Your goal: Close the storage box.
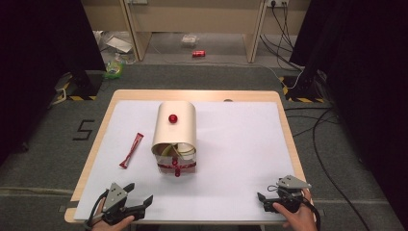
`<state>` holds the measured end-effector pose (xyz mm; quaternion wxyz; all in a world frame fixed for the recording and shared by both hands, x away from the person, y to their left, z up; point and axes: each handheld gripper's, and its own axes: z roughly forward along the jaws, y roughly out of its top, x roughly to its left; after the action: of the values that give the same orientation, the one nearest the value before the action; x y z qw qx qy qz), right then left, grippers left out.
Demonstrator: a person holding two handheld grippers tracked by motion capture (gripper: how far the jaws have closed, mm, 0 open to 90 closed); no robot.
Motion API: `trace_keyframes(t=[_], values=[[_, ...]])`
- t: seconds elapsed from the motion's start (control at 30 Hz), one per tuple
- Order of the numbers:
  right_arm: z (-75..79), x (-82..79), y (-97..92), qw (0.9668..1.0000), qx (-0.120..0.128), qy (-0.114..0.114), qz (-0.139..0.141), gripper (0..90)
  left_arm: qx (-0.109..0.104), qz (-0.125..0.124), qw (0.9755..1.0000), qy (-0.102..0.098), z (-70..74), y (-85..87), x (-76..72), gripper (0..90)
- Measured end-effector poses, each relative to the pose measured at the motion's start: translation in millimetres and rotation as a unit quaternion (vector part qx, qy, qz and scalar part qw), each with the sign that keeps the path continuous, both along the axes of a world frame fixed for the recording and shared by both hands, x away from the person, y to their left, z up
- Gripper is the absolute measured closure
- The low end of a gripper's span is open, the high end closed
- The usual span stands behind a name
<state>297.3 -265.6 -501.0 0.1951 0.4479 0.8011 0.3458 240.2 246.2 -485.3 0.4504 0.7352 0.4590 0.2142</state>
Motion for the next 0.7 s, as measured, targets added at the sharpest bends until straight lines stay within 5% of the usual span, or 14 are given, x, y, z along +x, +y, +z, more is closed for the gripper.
trace_keyframes(t=[0.7], values=[[0.0,0.0,0.0,1.0,0.0,0.0,0.0,0.5,0.011,-0.003,0.9999,0.006,-8.7,1.7,-20.3,17.8]])
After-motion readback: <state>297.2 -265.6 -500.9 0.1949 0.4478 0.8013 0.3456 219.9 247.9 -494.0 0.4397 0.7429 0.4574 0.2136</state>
